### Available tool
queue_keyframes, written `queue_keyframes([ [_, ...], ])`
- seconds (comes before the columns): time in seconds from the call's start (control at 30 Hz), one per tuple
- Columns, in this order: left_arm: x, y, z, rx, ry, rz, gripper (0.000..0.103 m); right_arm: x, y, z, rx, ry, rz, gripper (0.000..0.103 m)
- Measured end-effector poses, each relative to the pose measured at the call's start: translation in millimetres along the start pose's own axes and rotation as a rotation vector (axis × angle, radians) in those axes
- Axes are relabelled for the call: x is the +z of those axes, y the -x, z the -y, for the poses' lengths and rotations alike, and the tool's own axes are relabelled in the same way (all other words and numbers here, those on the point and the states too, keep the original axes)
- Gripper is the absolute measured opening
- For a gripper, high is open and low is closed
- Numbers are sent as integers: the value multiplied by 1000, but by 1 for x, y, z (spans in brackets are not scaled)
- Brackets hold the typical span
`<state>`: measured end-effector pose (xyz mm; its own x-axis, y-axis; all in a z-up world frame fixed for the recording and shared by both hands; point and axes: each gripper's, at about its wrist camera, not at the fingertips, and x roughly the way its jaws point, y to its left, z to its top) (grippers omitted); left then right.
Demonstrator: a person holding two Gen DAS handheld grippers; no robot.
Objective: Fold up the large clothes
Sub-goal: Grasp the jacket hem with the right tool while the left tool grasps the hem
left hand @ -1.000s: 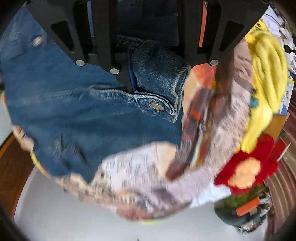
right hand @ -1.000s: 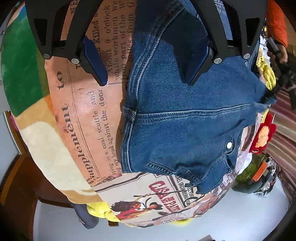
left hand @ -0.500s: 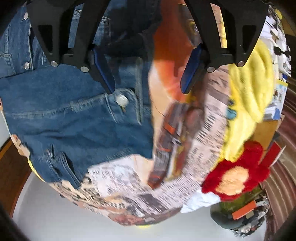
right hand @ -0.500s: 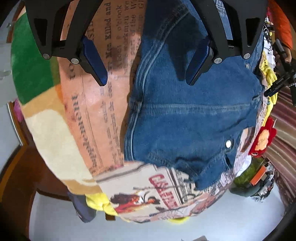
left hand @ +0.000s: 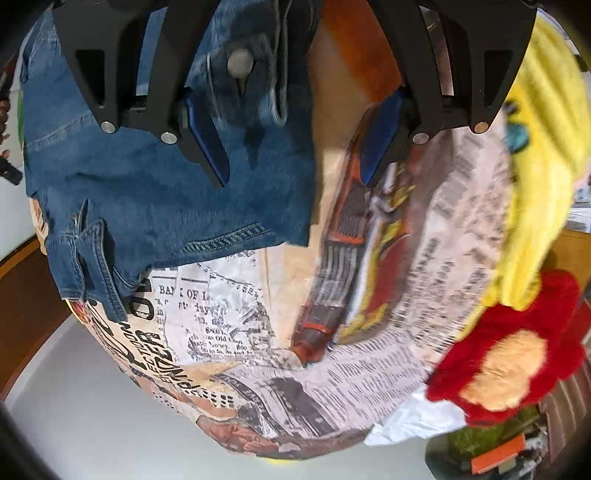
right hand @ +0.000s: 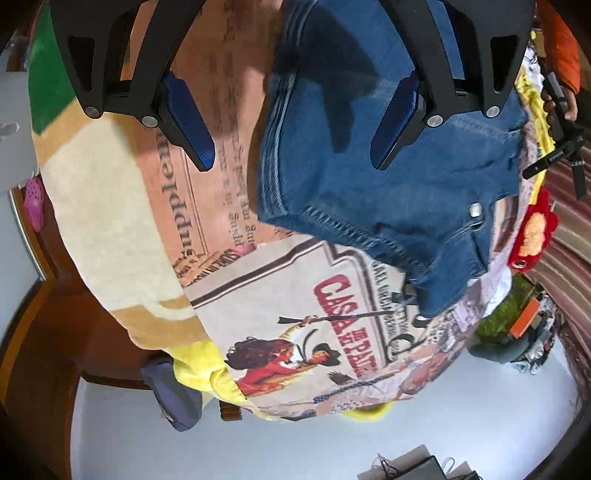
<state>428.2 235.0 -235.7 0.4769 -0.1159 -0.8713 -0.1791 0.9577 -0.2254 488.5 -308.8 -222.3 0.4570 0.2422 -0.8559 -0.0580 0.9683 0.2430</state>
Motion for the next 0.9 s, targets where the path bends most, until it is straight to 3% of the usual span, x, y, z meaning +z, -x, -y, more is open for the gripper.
queue_keyframes([
  [0.07, 3, -13, -2, -36, 25, -26, 66, 3, -14, 4, 7, -18, -15, 76],
  [0.1, 3, -19, -3, -49, 33, -42, 58, 4, -20, 7, 5, -38, -23, 66],
  [0.2, 4, -30, -5, -26, 25, -43, 35, 4, -36, 17, 34, -114, -50, 48],
  [0.23, 4, -32, -7, -43, 28, -36, 31, 3, -38, 18, 42, -133, -41, 44],
  [0.3, 5, -33, -13, -77, 70, -20, 18, 3, -41, 16, 67, -137, -42, 24],
  [0.4, 5, -30, -11, -91, 85, -6, 10, 7, -40, 5, 45, -97, -25, 14],
  [0.57, 5, 1, 14, 40, -12, 71, 8, 30, -22, -19, -16, -2, 38, 13],
  [0.77, 21, 57, 24, 64, -33, 204, 8, 71, -2, -56, -32, 118, 115, 12],
  [0.9, 29, 67, 31, 155, -77, 250, 8, 96, 4, -79, -37, 175, 170, 12],
])
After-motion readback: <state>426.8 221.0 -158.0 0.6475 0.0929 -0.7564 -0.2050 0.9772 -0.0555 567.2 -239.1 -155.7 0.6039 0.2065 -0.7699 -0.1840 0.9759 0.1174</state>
